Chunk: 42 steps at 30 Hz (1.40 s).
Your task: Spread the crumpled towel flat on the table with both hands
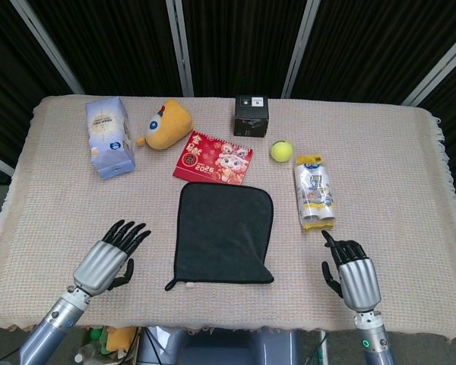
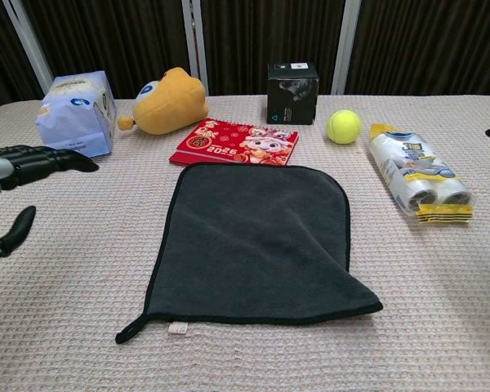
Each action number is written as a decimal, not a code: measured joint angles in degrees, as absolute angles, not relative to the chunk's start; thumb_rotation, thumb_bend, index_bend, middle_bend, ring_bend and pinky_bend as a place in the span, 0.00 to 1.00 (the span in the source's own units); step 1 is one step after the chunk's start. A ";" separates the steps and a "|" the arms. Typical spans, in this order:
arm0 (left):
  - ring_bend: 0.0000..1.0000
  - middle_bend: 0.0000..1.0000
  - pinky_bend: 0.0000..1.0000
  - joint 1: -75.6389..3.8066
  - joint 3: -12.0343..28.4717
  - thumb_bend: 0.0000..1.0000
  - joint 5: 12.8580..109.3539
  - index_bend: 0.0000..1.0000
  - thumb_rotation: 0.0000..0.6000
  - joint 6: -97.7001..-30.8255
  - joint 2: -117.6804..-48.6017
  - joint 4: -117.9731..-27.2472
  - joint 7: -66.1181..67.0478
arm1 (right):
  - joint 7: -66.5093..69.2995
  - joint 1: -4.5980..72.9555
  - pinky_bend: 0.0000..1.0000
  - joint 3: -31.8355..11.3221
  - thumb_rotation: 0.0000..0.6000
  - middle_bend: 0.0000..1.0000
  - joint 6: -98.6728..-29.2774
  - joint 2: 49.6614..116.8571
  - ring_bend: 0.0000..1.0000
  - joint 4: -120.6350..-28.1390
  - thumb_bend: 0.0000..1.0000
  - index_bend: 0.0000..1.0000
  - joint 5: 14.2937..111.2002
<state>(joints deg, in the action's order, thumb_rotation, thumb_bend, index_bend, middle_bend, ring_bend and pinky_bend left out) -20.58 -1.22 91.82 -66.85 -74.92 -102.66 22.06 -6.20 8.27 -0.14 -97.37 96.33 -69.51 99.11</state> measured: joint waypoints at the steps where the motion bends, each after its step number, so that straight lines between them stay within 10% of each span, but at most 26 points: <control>1: 0.00 0.03 0.00 -21.21 -1.15 0.74 91.79 0.07 1.00 -65.79 -75.11 -102.70 23.01 | -6.21 8.27 0.26 -0.25 1.00 0.37 -97.44 96.23 0.30 -69.53 0.53 0.12 99.10; 20: 0.00 0.05 0.00 -33.34 1.11 0.77 79.18 0.07 1.00 -46.95 -80.90 -103.83 38.94 | -5.58 8.17 0.22 -0.66 1.00 0.34 -97.84 94.84 0.27 -70.92 0.53 0.12 99.82; 42: 0.00 0.05 0.00 -35.56 -5.96 0.78 75.49 0.07 1.00 -46.15 -83.80 -101.91 42.17 | -4.98 7.79 0.22 -0.83 1.00 0.34 -97.47 94.73 0.27 -71.06 0.53 0.12 99.60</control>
<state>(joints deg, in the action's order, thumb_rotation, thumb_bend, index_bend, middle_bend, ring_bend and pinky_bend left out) -35.56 -5.96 75.49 -46.15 -83.80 -101.91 42.17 -4.98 7.79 -0.83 -97.47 94.73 -71.06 99.60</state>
